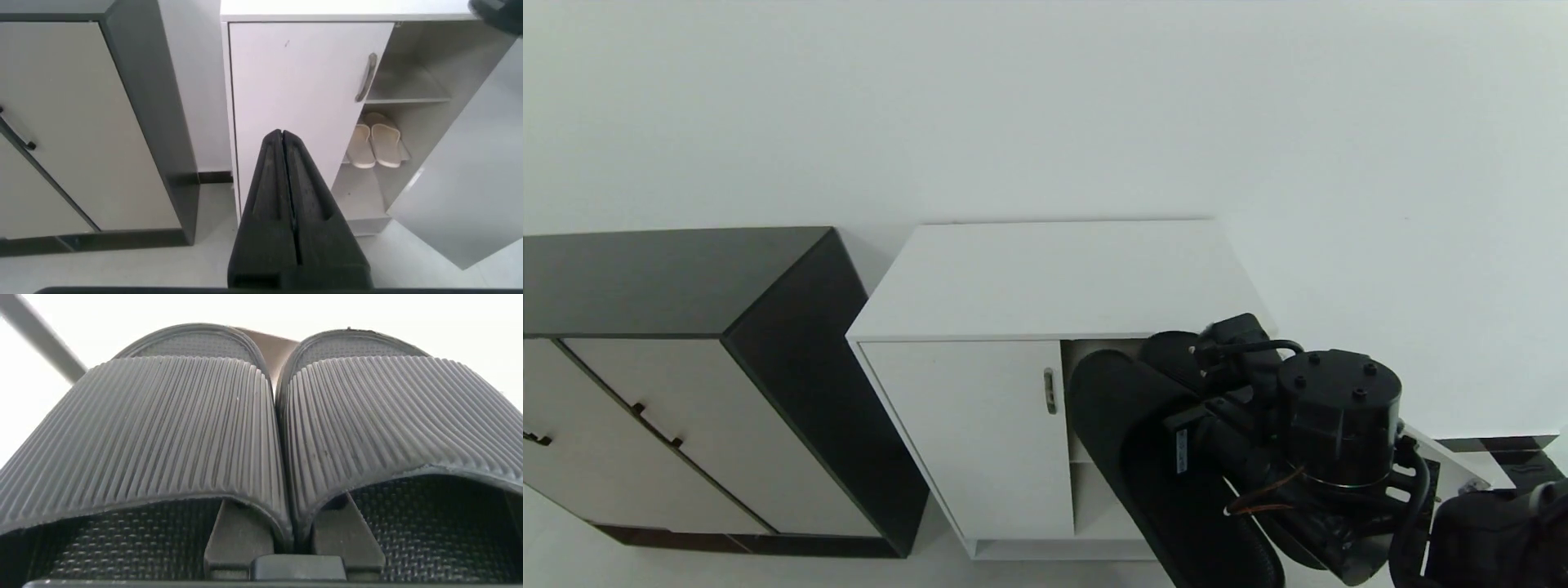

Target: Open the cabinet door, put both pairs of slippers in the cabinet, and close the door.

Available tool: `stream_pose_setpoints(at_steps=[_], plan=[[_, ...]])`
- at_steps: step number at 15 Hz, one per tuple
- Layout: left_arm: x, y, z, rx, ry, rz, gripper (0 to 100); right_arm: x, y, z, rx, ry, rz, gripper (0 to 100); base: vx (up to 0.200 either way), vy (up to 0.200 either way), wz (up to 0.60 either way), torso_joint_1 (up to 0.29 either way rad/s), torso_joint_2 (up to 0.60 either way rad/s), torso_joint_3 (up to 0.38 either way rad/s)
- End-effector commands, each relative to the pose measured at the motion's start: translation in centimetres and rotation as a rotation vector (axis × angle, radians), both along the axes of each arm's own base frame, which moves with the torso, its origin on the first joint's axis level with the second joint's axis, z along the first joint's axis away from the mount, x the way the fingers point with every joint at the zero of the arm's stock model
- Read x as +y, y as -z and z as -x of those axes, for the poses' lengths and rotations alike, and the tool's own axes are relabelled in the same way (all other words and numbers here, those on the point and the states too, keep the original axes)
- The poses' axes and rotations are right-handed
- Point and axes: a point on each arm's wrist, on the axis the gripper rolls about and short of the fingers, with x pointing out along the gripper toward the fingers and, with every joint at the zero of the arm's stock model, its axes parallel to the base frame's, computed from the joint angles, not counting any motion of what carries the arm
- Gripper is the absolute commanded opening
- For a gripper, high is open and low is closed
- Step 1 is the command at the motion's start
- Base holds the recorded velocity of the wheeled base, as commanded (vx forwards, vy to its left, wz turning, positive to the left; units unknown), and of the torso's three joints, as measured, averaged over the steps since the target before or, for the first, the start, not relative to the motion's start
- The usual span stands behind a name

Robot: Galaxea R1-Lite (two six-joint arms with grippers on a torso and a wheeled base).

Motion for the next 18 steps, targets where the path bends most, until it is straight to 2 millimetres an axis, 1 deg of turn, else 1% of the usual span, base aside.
stream_pose_setpoints(at_steps=[1,6,8,12,18], plan=[[0.0,0.0,0.0,-0.001,-0.001,0.002,0,-0.17,0.1,0.03,0.003,0.001,0.003,0,0.0,0.0,0.0,0.0,0.0,0.0],[0.0,0.01,0.0,0.001,-0.001,0.002,0,-0.16,0.18,0.03,0.006,0.0,0.004,0,0.0,0.0,0.0,0.0,0.0,0.0],[0.0,0.0,0.0,-0.001,-0.001,0.002,0,-0.12,0.22,0.0,0.004,-0.003,0.001,0,0.0,0.0,0.0,-0.08,0.16,0.093],[0.0,0.01,0.0,0.001,0.0,0.0,0,-0.2,0.36,0.09,0.0,-0.006,-0.004,0,0.0,0.0,0.0,-0.183,0.37,0.188],[0.0,0.01,0.0,0.001,0.0,0.0,0,-0.06,0.75,-0.04,0.002,-0.006,0.0,0,0.0,0.0,0.0,-0.264,0.53,0.264]])
